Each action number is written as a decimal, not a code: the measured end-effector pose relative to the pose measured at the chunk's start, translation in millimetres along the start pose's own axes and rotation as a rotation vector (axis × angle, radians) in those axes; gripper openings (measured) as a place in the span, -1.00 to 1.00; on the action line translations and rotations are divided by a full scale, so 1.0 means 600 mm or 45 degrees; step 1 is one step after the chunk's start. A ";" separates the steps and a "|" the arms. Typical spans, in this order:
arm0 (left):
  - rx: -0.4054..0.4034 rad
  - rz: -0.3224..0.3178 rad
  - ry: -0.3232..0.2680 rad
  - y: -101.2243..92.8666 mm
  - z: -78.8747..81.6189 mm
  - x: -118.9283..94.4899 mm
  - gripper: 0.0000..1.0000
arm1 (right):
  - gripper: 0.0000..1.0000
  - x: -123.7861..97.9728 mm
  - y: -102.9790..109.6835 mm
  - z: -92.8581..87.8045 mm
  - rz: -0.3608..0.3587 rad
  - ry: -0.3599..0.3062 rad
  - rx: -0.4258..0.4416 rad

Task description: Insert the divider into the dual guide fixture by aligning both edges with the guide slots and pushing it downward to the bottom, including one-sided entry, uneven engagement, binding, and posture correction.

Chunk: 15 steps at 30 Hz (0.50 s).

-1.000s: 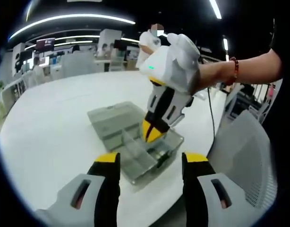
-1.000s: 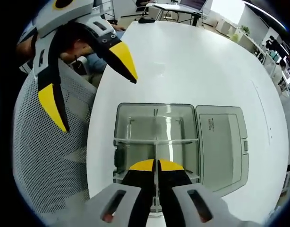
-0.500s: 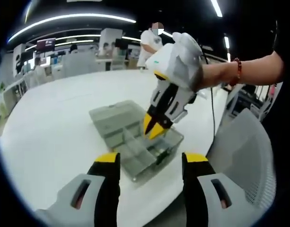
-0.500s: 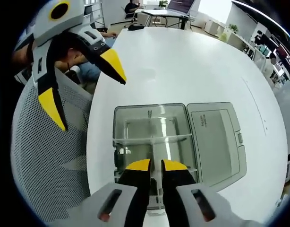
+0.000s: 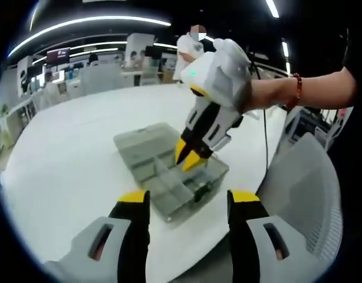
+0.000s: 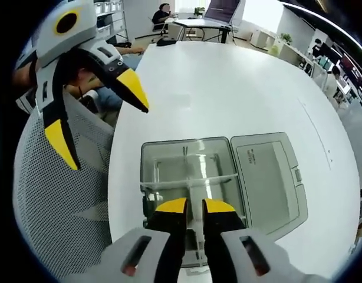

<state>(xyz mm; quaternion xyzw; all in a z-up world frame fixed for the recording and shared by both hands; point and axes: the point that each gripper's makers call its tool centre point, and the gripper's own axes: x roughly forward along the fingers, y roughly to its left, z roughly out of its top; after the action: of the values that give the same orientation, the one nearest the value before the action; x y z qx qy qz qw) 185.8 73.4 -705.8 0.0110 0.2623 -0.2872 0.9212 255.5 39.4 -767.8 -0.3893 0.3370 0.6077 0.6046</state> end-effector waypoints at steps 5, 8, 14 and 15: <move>0.001 0.018 -0.006 0.005 0.005 -0.004 0.03 | -0.82 -0.007 -0.005 0.005 -0.014 -0.040 0.038; -0.002 0.026 -0.009 0.005 0.007 -0.005 0.03 | -0.80 -0.009 -0.005 0.007 -0.020 -0.053 0.047; 0.002 0.031 -0.004 0.001 0.007 -0.006 0.04 | -0.72 -0.020 -0.003 0.018 -0.036 -0.127 0.105; 0.001 0.033 -0.003 0.001 0.007 -0.007 0.04 | -0.70 -0.021 -0.003 0.019 -0.038 -0.135 0.109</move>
<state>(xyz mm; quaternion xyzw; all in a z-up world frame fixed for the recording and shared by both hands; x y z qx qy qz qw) 185.2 75.3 -700.5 0.0145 0.2608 -0.2753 0.9252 256.2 43.2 -751.1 -0.3354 0.3245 0.6032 0.6468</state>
